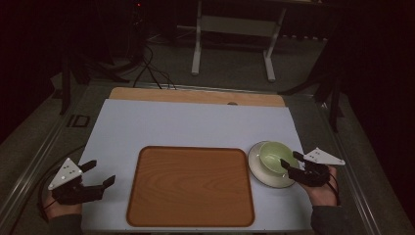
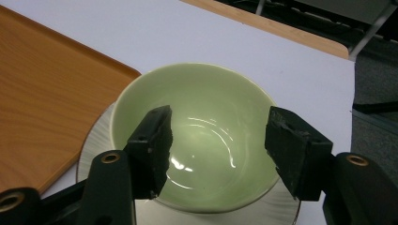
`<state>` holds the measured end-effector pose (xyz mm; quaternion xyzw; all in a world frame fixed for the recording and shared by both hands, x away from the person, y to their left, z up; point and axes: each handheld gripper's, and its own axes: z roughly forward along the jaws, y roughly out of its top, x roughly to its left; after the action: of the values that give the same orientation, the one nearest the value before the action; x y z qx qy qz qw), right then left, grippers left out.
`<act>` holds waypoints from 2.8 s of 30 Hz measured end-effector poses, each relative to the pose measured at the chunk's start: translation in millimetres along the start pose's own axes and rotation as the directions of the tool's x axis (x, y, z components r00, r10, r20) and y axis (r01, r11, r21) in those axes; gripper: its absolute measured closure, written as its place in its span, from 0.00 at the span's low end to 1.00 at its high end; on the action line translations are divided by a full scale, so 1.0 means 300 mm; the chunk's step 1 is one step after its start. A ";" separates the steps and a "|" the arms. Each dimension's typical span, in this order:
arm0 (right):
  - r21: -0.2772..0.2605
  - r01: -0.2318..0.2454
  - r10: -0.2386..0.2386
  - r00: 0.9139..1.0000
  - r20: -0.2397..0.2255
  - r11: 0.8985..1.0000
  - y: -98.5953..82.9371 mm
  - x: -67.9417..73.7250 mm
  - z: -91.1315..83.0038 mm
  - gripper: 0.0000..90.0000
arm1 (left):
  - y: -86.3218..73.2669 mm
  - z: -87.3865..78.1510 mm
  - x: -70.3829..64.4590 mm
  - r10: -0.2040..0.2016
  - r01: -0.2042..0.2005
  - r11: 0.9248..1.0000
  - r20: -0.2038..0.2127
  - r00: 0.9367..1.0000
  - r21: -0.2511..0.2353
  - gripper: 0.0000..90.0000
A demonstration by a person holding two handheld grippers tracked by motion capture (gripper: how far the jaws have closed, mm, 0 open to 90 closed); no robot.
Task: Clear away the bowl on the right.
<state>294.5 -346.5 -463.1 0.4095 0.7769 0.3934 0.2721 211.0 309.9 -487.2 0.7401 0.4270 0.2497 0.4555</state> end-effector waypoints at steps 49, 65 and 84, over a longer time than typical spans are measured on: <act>0.096 0.042 -0.040 0.999 -0.018 0.994 0.064 -0.099 0.164 0.36 | -0.022 -0.037 0.033 -0.062 0.059 0.998 -0.081 0.995 -0.035 0.17; 0.199 0.028 -0.014 0.997 -0.071 0.980 0.086 -0.135 0.203 0.59 | -0.025 -0.043 0.038 -0.079 0.074 0.996 -0.093 0.993 -0.047 0.17; 0.301 -0.024 0.048 0.996 -0.074 0.953 0.070 -0.158 0.258 0.63 | -0.026 -0.047 0.040 -0.083 0.078 0.995 -0.098 0.992 -0.057 0.17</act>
<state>385.7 -349.4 -482.9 0.4439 0.8302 0.2922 0.1680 203.2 328.4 -487.9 0.6965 0.4721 0.2792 0.4627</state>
